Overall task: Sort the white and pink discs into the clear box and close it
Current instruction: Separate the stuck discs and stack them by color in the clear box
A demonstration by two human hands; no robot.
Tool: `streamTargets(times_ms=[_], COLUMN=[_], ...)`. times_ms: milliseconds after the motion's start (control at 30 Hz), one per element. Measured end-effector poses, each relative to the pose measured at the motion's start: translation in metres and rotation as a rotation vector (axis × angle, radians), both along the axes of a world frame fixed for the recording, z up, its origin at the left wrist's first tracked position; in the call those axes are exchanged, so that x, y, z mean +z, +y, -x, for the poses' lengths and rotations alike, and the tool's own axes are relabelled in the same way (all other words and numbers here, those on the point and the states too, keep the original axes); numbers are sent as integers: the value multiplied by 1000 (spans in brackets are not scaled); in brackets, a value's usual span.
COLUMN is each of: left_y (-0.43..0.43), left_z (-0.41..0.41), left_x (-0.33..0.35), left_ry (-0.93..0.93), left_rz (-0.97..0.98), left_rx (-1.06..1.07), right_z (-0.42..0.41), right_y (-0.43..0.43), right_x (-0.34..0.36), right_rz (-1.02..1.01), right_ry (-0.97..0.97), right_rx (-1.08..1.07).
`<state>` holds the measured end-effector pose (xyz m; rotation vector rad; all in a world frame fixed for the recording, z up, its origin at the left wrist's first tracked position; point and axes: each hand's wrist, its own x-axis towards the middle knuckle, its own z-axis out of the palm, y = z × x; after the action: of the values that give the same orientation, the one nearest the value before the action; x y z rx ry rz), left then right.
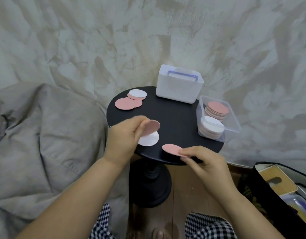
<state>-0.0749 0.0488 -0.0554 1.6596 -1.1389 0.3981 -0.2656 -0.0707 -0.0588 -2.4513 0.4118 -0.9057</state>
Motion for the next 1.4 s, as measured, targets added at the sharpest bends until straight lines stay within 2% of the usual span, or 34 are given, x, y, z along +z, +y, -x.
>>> streamTargets(times_ms=[133,300,567,700,767,800,900,1000,1067,1133,1267,1400], left_y=[2,7,12,17,21,23,32,40,44,46,46,37], left_z=[2,25,50,49,45,41,26,18,16,16,20,28], left_x=[11,10,5,2,0,-1,-7,-8,-10,-13,-13,-15], left_ry=[242,547,863,858,848,851,866,877,887,901,906,911], left_rz=[137,139,155,111,133,160,246,292,305,305,290,260], left_rx=[111,35,-167,-221,-155,-106,44,113,130,137,112,80], right_z=[-13,-37,-53,-52,-53,-54,-60,-67,-67,-62,-39,-22], right_y=[9,21,26,25,27,27,26,27,25,20,10,9], right_x=[16,22,12,13,11,11,10,4,-1,-7,-19,-19], right_rz=[-240,-599,-740,-777,-698,-562,-108,124,270,257,151,-29], right_ry=[-109,-250,-220,-213,-183,-134,170,470,517,454,208,111], right_rx=[-46,-48,-13,9,-3,-22,31,125,129,135,90,58])
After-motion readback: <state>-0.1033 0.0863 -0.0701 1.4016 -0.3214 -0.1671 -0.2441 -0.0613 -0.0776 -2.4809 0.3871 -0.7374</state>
